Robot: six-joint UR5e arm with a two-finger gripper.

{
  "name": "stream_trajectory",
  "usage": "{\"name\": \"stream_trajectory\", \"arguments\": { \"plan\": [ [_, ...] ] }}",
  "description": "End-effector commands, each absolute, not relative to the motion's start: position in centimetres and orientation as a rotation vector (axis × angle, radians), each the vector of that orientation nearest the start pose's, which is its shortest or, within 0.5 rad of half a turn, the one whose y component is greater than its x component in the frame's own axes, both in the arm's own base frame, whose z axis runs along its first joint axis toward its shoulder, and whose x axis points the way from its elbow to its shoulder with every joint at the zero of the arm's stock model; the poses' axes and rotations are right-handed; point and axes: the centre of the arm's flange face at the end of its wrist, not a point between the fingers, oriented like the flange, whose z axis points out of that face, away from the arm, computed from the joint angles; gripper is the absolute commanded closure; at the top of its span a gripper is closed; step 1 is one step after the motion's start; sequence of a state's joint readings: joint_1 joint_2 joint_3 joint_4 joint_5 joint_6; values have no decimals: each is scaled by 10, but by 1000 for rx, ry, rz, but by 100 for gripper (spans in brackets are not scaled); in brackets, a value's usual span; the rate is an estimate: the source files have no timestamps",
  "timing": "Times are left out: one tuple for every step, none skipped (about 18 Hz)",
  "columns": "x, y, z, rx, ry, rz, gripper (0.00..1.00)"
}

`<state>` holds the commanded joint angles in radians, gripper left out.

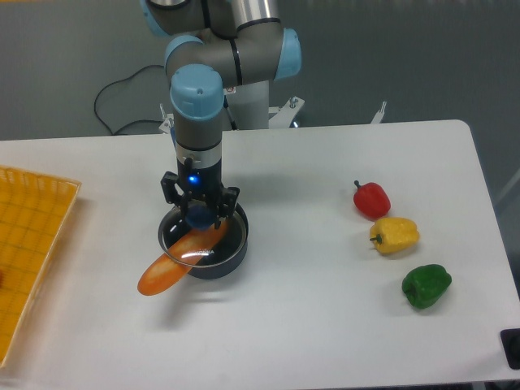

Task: Close the pot lid
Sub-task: 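Lower the glass lid onto the saucepan rim over the baguette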

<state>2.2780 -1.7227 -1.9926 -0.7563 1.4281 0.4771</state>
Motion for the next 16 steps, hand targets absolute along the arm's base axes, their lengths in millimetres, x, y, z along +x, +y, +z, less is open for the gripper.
{"name": "stream_trajectory", "arguments": {
  "plan": [
    [-222,486,298,-2849,-305,24,30],
    [-222,486,298,-2848,-302,23,28],
    [-222,487,297,-2850,-303,23,28],
    [-222,487,296,-2851,-303,22,27],
    [-223,487,296,-2851,-303,22,27],
    [-223,487,296,-2851,-303,22,26],
    [-223,487,296,-2851,-303,22,25],
    [-223,487,296,-2852,-301,24,24],
    [-222,487,296,-2856,-300,31,24],
    [-224,486,296,-2859,-306,39,24],
    [-224,486,295,-2861,-307,41,24],
    [-224,486,296,-2860,-307,42,21],
    [-224,487,297,-2858,-304,45,17],
    [-225,487,298,-2857,-304,48,11],
    [-225,488,300,-2854,-303,52,4],
    [-226,488,302,-2851,-305,54,0]
  ]
}}
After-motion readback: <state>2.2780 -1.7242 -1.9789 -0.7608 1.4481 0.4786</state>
